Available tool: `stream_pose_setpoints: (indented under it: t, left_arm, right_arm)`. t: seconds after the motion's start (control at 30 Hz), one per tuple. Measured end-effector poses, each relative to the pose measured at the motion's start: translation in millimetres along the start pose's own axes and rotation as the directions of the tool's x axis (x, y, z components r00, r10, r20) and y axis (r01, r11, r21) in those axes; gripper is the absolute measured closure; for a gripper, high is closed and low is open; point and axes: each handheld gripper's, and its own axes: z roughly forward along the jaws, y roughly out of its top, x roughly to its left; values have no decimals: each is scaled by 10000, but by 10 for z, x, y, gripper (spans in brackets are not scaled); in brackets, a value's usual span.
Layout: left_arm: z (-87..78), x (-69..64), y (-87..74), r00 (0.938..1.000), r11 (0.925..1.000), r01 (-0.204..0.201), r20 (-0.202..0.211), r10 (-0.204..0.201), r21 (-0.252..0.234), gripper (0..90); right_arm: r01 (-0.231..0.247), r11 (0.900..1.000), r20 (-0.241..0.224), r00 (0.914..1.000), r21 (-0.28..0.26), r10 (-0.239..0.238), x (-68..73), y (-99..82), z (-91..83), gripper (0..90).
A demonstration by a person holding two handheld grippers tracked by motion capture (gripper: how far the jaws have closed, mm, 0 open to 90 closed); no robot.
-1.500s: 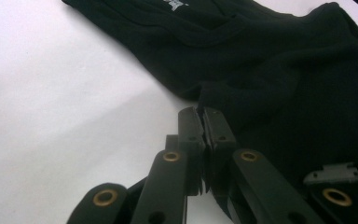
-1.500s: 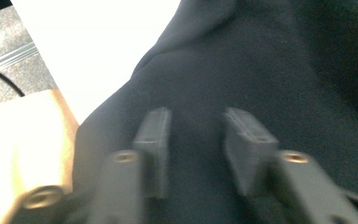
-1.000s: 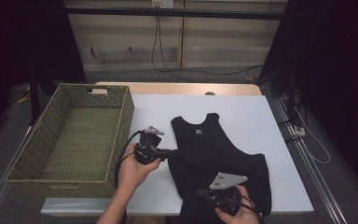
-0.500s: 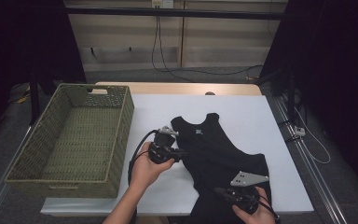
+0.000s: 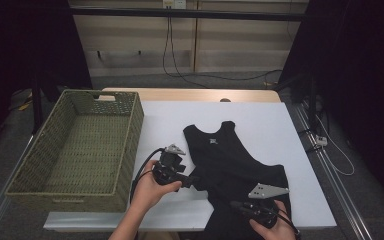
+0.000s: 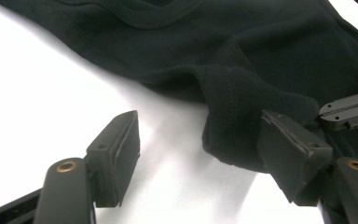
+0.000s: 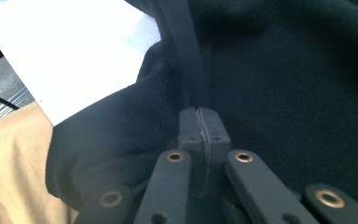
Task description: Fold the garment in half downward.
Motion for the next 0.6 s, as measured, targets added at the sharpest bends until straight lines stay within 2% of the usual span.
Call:
stream_pose_setpoints:
  t: [0.07, 0.1, 0.17, 0.2, 0.23, 0.3, 0.37, 0.43, 0.5, 0.53, 0.6]
  left_arm:
    - [45, -35, -12, 9997, 9999, 51, 229, -53, 117, 349]
    - [69, -58, -14, 9992, 9996, -3, 401, -9, 291, 402]
    - [97, -100, -6, 9965, 9988, -48, 841, 6, 491, 579]
    - [96, -118, 9, 9937, 9976, 41, 1117, -119, 696, 670]
    - [82, -136, 31, 9925, 9977, 126, 1209, -207, 673, 748]
    - [38, -143, 68, 9923, 9981, 250, 1200, -317, 566, 846]
    - [-25, -124, 108, 9911, 9983, 433, 1240, -476, 378, 876]
    - [-65, -110, 131, 9914, 9981, 582, 1160, -604, 222, 886]
    - [-82, -102, 144, 9934, 9981, 578, 981, -597, 228, 889]
    - [-81, -102, 148, 9933, 9978, 635, 961, -650, 183, 890]
    - [-73, -91, 157, 9927, 9978, 638, 1016, -653, 180, 892]
  right_arm:
    - [-4, 10000, -3, 10000, -2, 4, -1, 2, 2, 900]
    - [-15, 10000, -10, 10000, -22, 15, -1, 1, 4, 900]
    - [-42, 10000, -35, 10000, -77, 41, -7, -2, 6, 898]
    - [-98, 9999, -66, 9999, -92, 97, -12, 0, 7, 897]
    - [-50, 9999, -60, 10000, -97, 50, -14, 7, 7, 894]
    - [172, 9997, 151, 9997, -199, -169, 10, 31, 15, 875]
    - [414, 9983, 427, 9983, -399, -397, 60, 76, 25, 838]
    - [597, 9964, 484, 9972, -599, -569, 137, 133, 30, 817]
    - [812, 9933, 356, 9963, -824, -785, 234, 187, 42, 810]
    - [931, 9919, 356, 9953, -868, -904, 289, 212, 53, 804]
    - [1204, 9890, 60, 9927, -856, -1204, 390, 254, 103, 779]
